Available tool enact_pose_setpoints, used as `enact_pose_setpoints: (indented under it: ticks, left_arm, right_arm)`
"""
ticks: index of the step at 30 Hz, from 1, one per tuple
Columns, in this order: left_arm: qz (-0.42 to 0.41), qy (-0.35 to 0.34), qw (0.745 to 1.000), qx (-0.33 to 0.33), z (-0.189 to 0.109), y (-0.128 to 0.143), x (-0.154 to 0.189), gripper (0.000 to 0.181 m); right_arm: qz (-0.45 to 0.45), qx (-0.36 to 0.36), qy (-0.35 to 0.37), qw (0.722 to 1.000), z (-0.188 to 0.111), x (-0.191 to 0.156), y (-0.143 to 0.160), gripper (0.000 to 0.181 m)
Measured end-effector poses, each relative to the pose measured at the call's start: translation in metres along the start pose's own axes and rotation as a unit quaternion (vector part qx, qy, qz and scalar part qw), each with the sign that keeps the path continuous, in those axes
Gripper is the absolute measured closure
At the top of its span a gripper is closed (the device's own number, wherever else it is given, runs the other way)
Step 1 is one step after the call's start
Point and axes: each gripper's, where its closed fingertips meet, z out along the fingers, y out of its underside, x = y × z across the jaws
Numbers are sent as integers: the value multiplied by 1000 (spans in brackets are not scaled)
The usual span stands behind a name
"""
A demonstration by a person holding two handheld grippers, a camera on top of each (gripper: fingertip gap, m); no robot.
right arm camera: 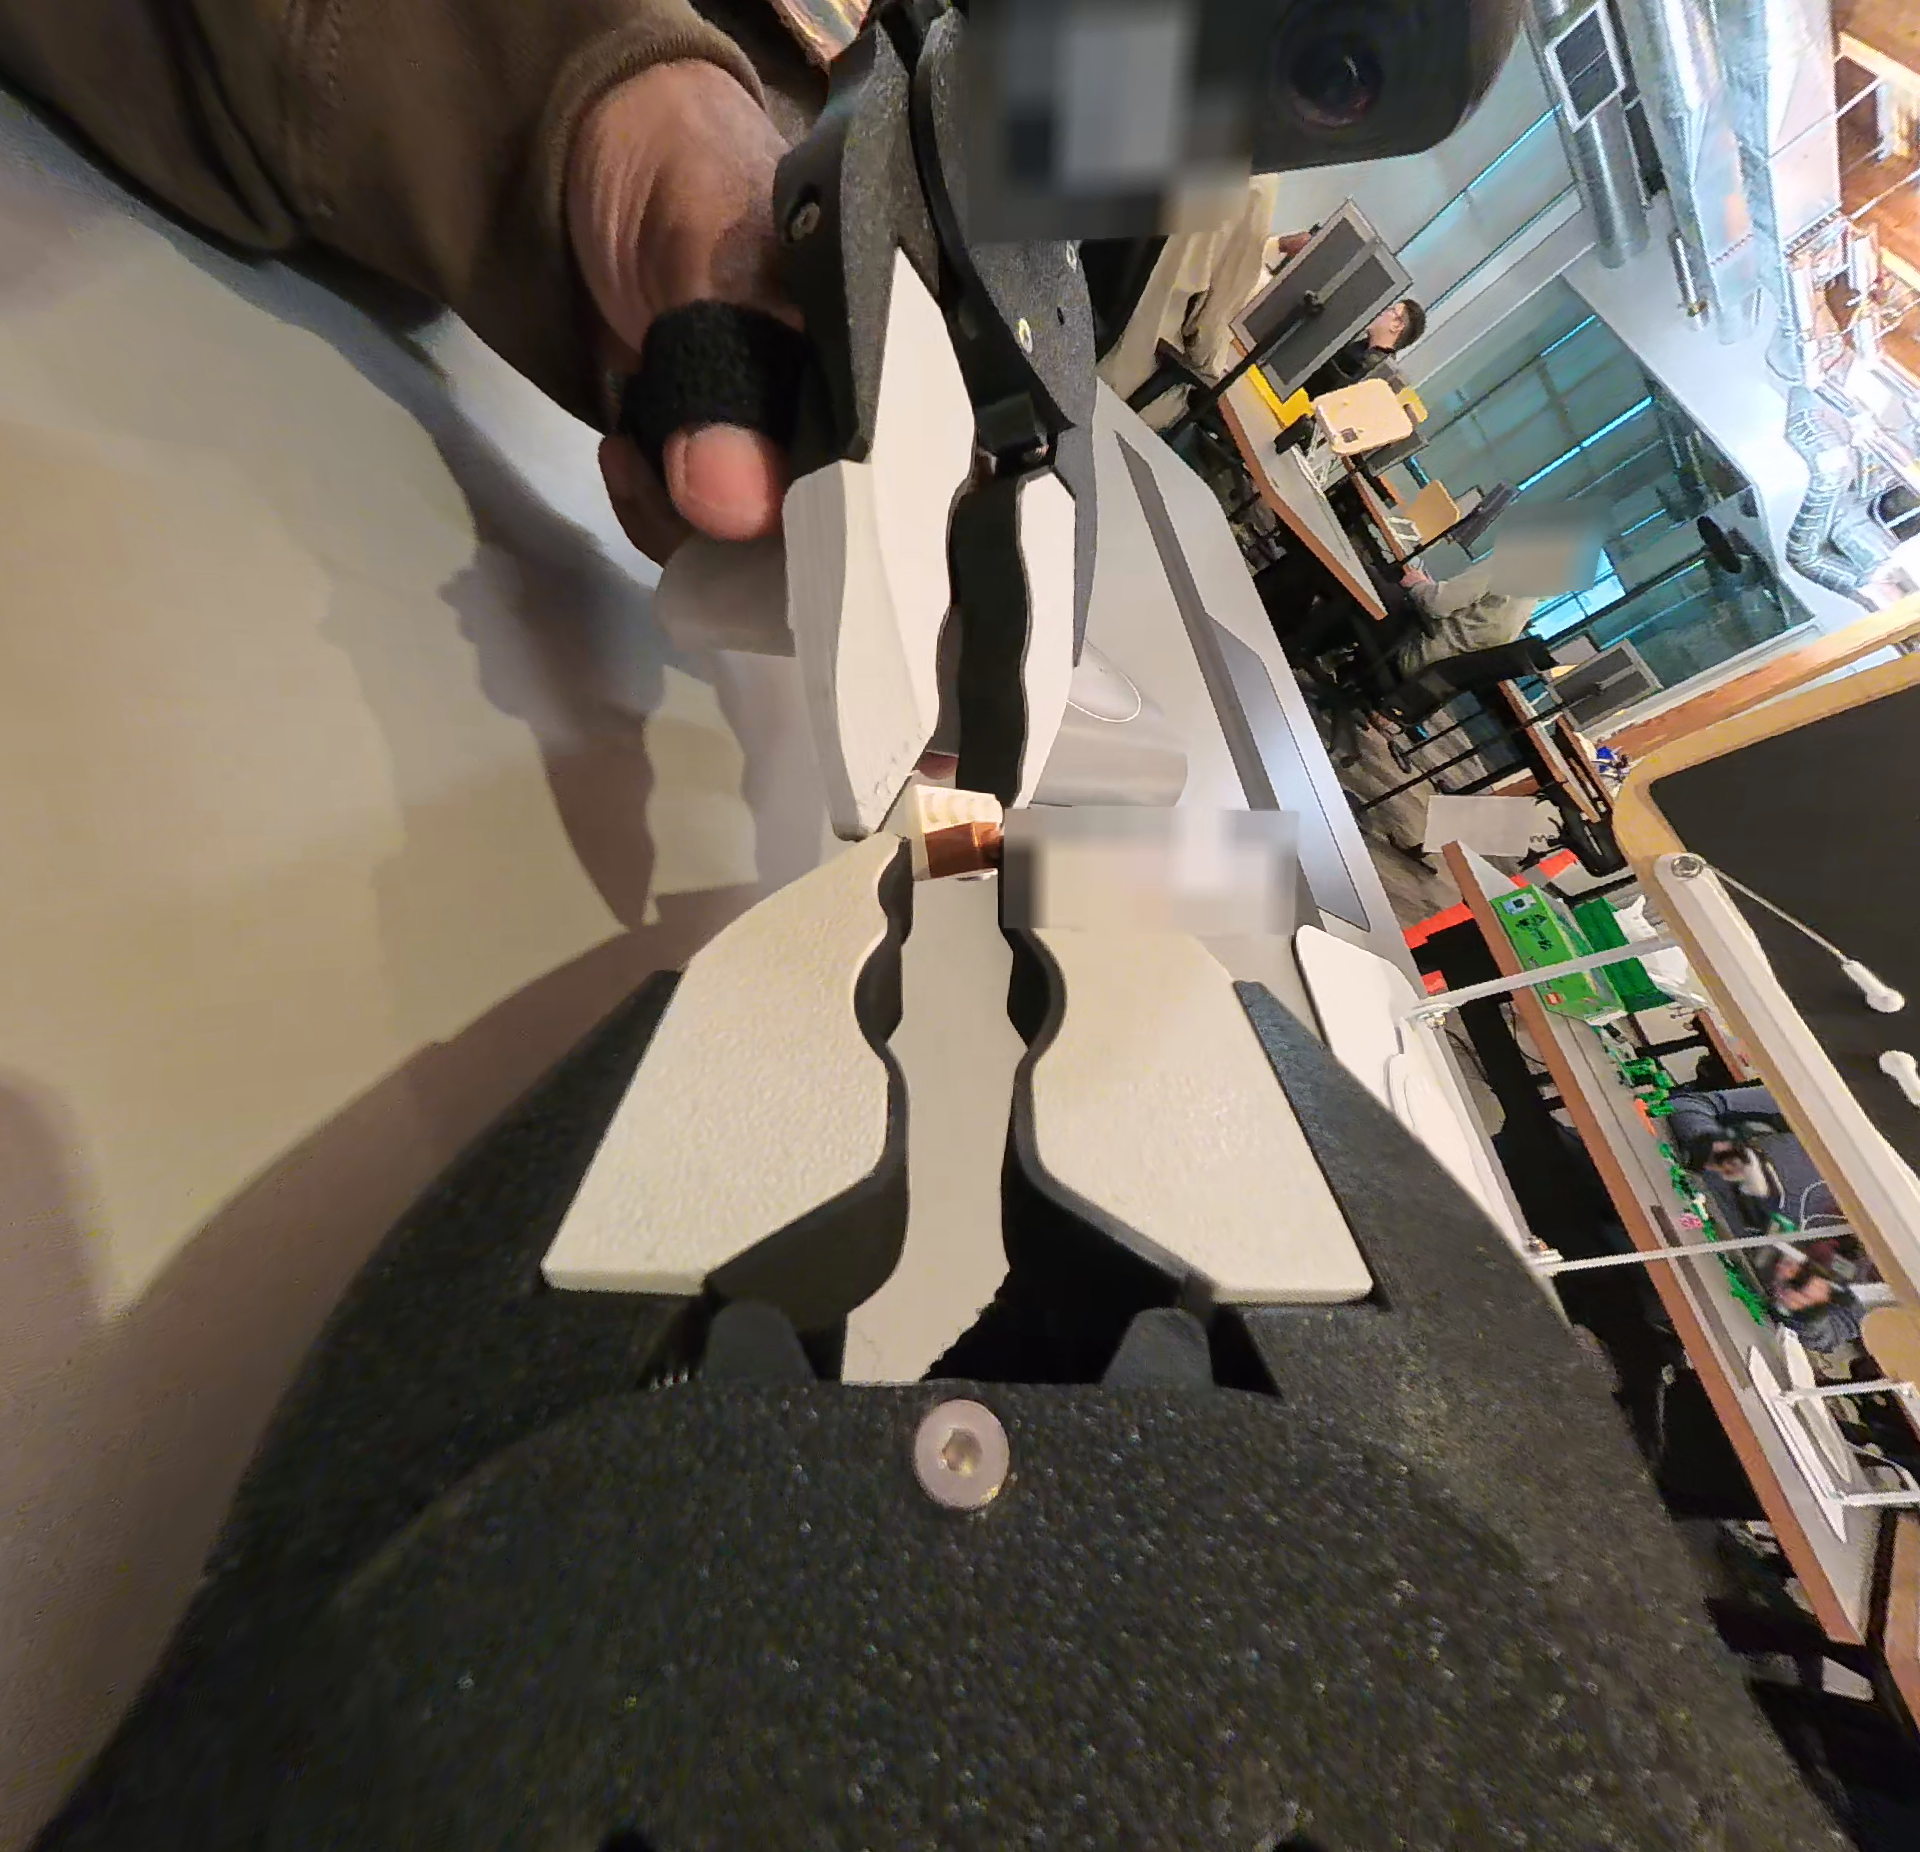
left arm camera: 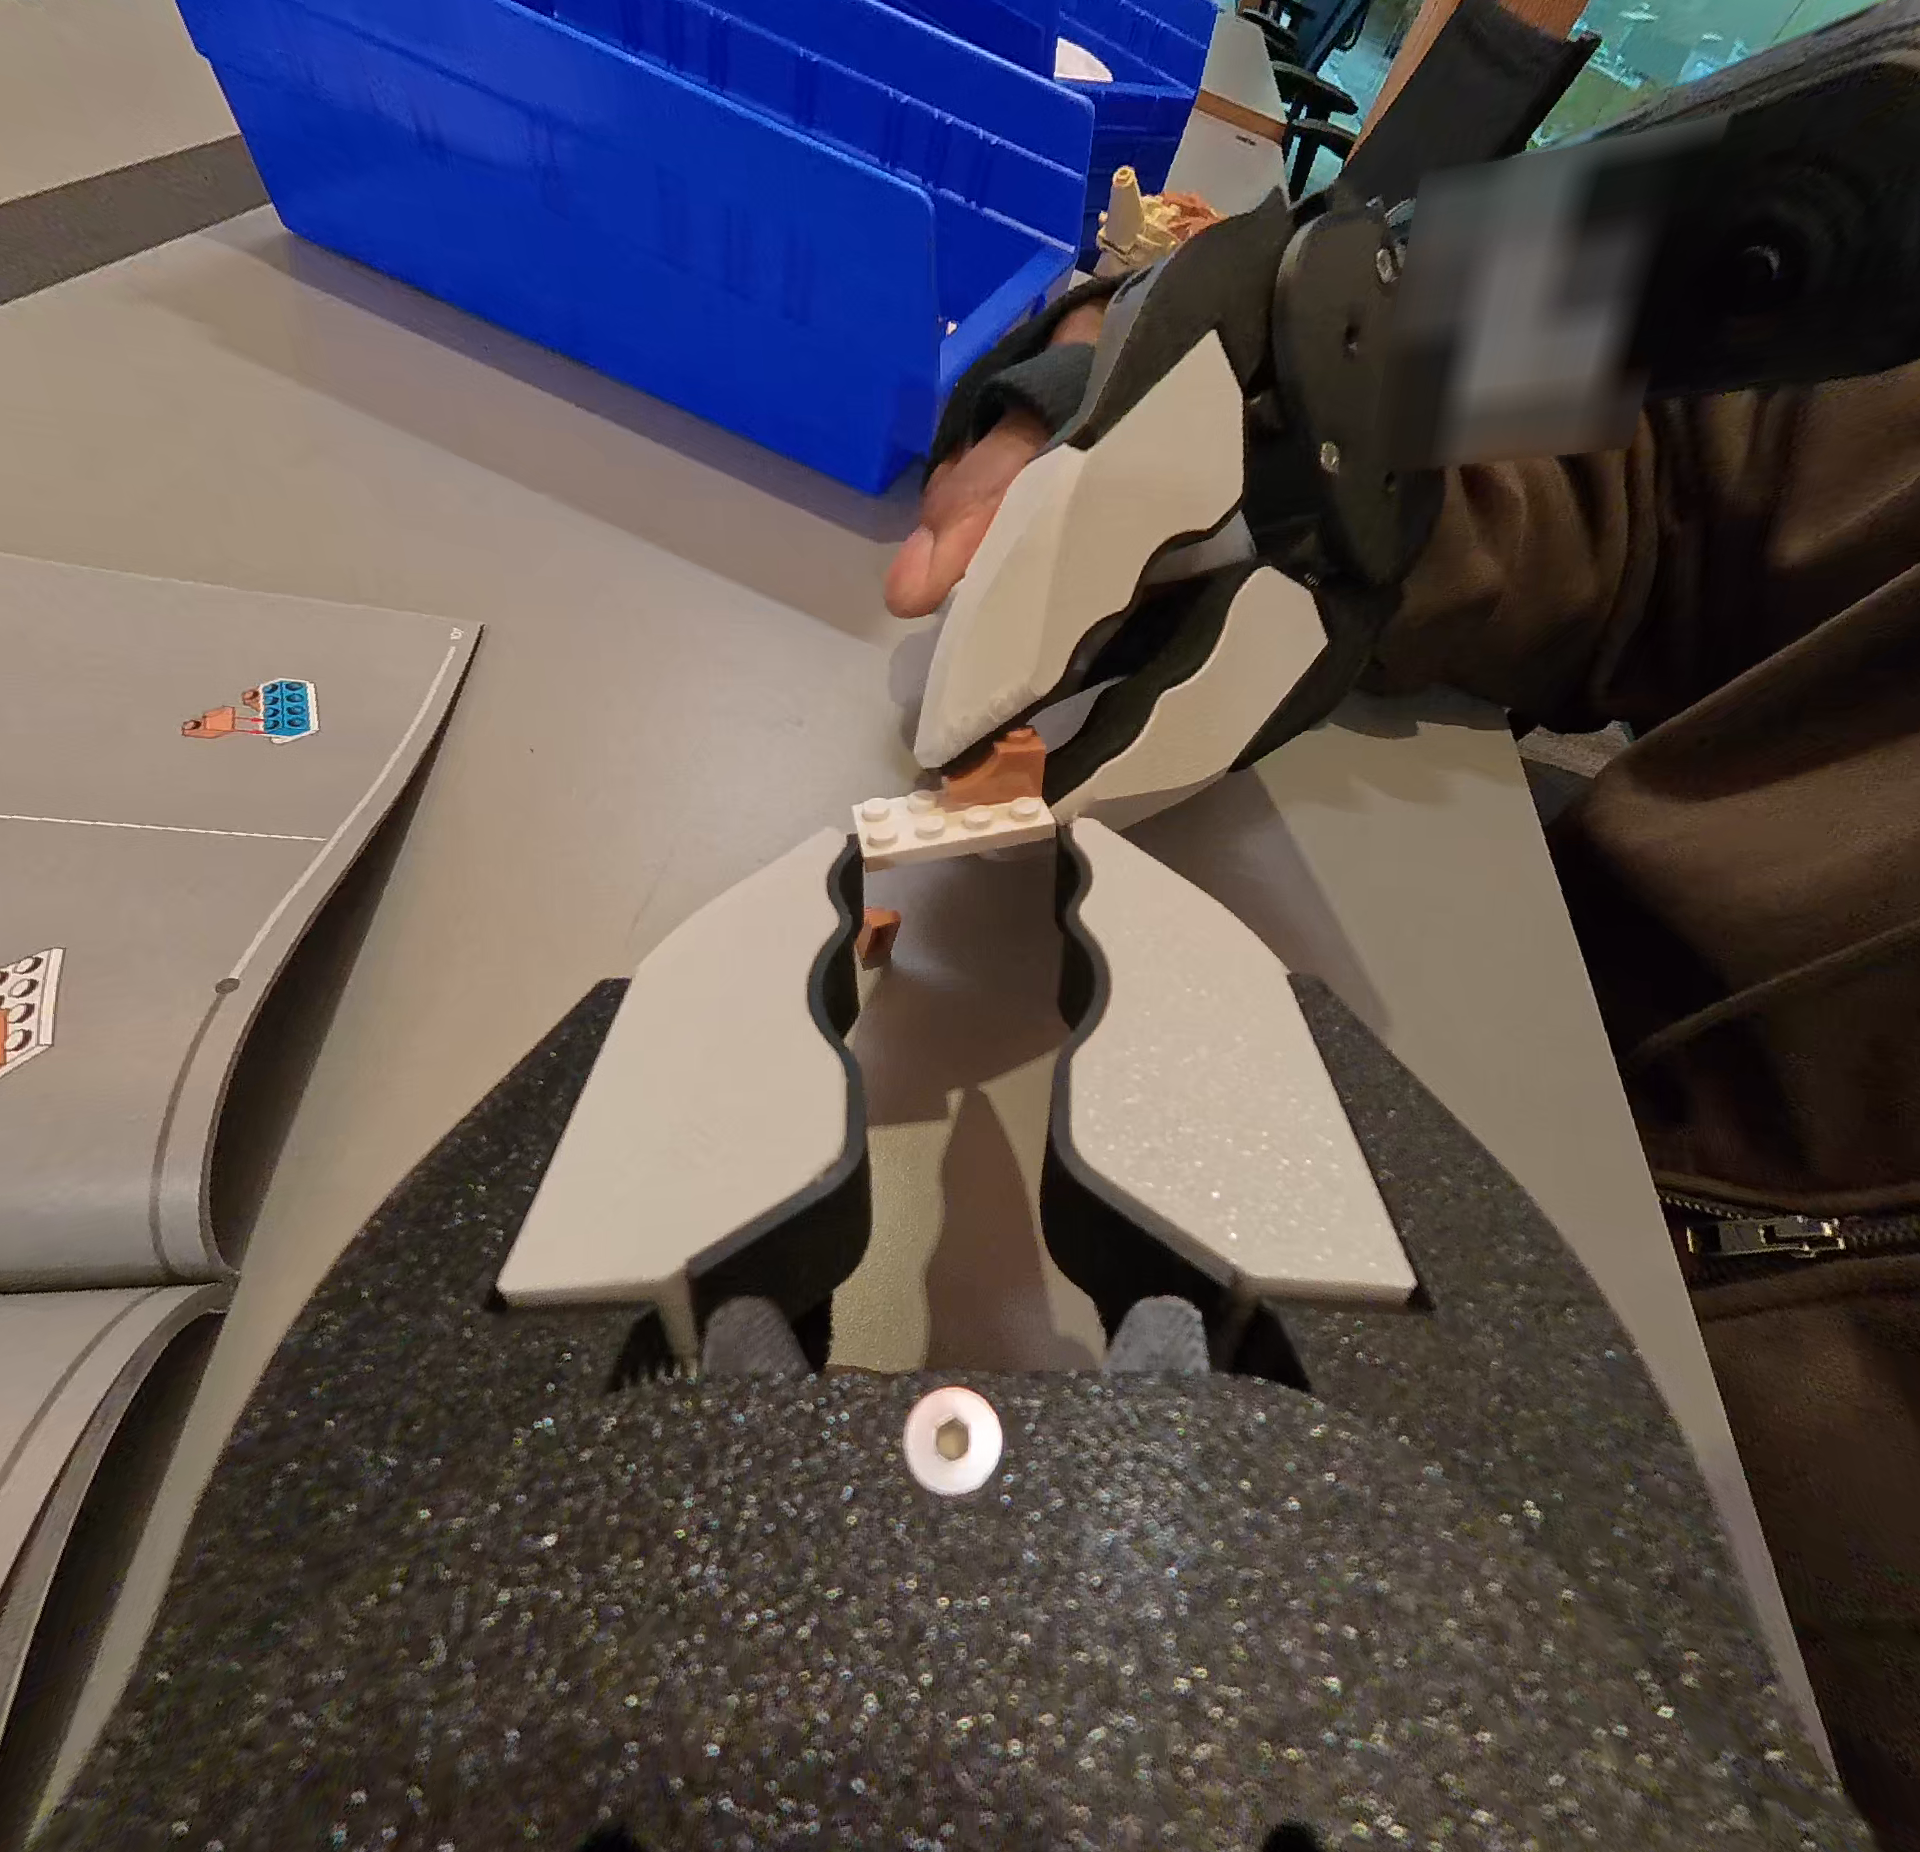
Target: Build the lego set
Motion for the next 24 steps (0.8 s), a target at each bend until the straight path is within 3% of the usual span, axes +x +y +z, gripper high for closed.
enact_pose_setpoints:
  ticks: [24]
  left_arm:
    - [33,-1,999,12,-1,-5,4,146]
  right_arm:
    - [30,7,-21,999,-3,-1,-4,167]
